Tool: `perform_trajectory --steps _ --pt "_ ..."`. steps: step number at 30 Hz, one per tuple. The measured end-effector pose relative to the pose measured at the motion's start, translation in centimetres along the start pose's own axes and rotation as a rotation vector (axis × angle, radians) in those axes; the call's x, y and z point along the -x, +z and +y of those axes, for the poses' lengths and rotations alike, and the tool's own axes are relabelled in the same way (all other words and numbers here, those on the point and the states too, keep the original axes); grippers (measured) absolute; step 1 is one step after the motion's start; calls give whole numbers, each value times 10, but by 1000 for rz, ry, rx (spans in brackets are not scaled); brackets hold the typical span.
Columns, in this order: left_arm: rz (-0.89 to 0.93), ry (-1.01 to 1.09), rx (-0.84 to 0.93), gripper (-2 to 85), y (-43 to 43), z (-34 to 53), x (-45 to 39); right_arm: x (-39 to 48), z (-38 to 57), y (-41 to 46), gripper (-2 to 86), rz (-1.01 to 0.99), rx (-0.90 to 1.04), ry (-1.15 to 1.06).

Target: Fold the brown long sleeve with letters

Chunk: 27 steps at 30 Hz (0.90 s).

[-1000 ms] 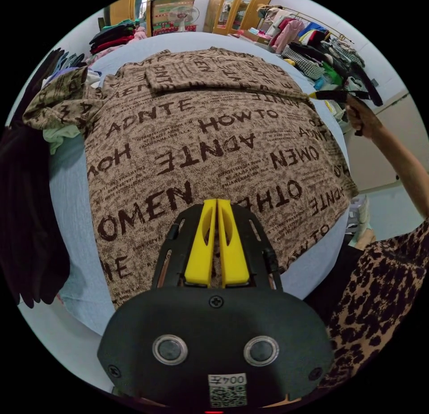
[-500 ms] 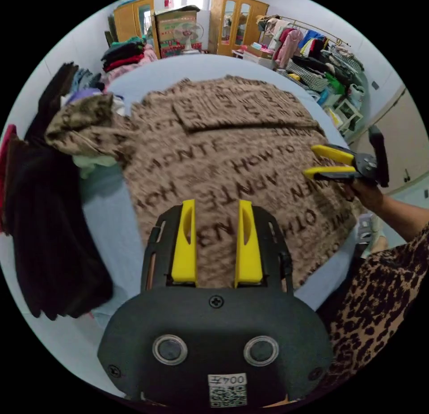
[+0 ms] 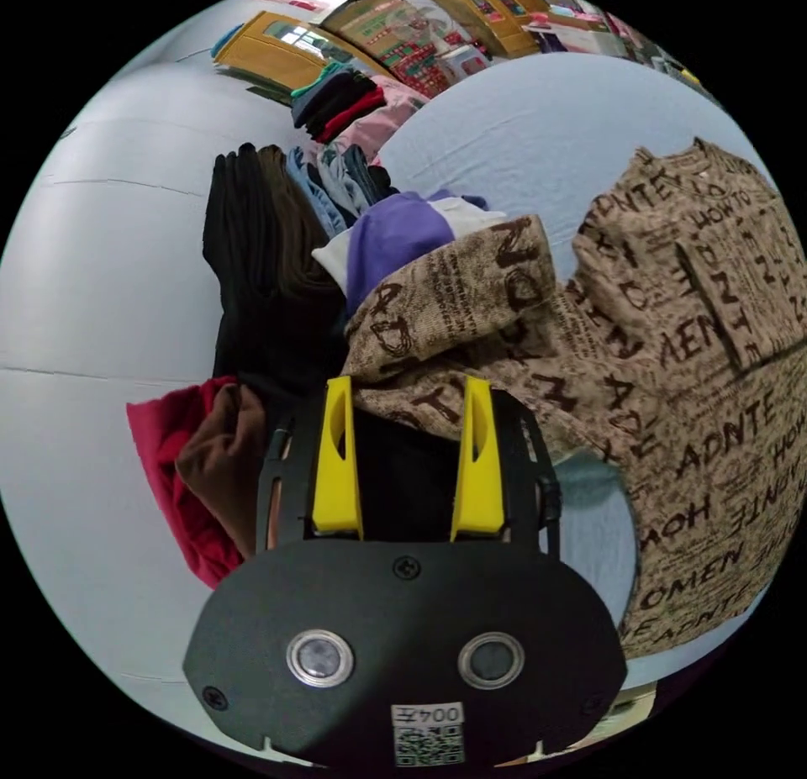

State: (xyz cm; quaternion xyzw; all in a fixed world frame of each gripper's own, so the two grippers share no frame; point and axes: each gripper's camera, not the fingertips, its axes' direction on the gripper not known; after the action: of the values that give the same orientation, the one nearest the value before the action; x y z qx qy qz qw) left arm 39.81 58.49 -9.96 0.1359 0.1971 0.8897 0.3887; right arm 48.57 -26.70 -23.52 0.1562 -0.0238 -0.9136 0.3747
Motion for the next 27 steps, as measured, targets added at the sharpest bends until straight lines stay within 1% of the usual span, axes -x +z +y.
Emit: perform_trajectory --steps 3,4,6,8,9,11,12,13,15,17,18,20,24,26,27 --pt "-46 41 57 108 3 -15 -6 1 -11 -8 228 0 23 -1" --pt "-56 -6 48 61 -2 -15 -1 1 -15 -11 228 -4 33 2" --pt "2 -136 -7 40 -16 -8 19 2 -21 -15 228 -4 38 3" --pt "205 -298 -102 31 -35 8 51 2 -27 -21 228 -5 43 4" --pt "254 -344 -128 30 -40 14 60 3 -28 -22 228 -4 45 2" --pt "468 -474 -310 29 -60 41 87 3 -36 -27 227 -5 65 -6" --pt "498 -489 -344 31 -65 47 90 3 -38 -28 227 -5 71 -8" --pt "503 -514 -361 34 -71 55 94 4 -42 -30 227 -3 84 -11" --pt "446 -502 -301 50 -74 58 92 5 -48 -33 226 -2 100 -15" --pt "376 -418 -207 90 -76 55 80 5 -53 -37 226 -3 110 -17" --pt "354 -393 -197 96 -79 54 76 5 -54 -38 226 -3 109 -17" --pt "266 -327 -217 110 -95 51 61 6 -54 -42 227 0 93 -14" --pt "206 -228 -320 127 -123 41 37 6 -53 -47 227 -2 62 -9" --pt "140 -69 -338 157 -132 19 7 6 -52 -50 227 -3 44 -7" --pt "125 -26 -336 167 -132 13 -1 7 -52 -51 227 -1 43 -11"
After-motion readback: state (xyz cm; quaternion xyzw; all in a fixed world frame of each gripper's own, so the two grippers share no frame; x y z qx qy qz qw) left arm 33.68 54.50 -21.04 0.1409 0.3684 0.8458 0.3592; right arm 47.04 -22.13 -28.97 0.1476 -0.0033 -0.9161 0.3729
